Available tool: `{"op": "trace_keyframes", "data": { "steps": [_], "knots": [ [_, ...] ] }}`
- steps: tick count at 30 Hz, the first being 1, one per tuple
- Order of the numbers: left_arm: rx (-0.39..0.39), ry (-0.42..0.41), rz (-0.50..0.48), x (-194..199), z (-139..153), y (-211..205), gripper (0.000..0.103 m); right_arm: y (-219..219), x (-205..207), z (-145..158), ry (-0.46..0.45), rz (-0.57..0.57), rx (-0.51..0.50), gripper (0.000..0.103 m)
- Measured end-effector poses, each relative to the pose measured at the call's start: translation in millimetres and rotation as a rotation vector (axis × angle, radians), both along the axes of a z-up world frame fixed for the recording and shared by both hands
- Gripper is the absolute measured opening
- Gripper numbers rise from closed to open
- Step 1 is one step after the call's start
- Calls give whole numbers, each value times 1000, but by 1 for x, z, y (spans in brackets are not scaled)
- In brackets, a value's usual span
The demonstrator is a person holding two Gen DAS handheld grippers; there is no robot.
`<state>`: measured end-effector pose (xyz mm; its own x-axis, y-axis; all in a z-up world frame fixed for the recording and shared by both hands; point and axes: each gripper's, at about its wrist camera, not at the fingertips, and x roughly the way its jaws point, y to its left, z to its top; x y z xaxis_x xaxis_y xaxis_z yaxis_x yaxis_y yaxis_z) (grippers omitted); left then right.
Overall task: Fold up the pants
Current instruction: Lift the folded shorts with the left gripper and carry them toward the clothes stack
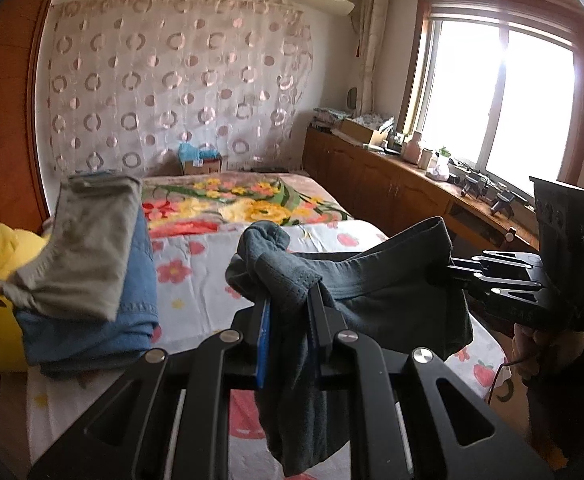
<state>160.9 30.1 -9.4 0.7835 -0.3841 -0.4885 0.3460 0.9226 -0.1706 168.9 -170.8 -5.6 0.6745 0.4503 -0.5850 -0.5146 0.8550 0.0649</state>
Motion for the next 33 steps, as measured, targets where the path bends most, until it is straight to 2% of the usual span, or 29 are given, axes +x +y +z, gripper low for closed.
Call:
{"op": "trace_keyframes", "data": {
  "steps": [17, 24, 33],
  "knots": [
    [11, -57, 78, 10, 23, 35, 13, 40, 27, 37, -80, 76, -30, 10],
    [27, -90, 134, 21, 35, 58, 13, 70, 56, 50, -131, 128, -53, 10],
    [79, -112, 219, 40, 41, 85, 13, 113, 100, 54, -176, 178, -57, 10]
  ]
}}
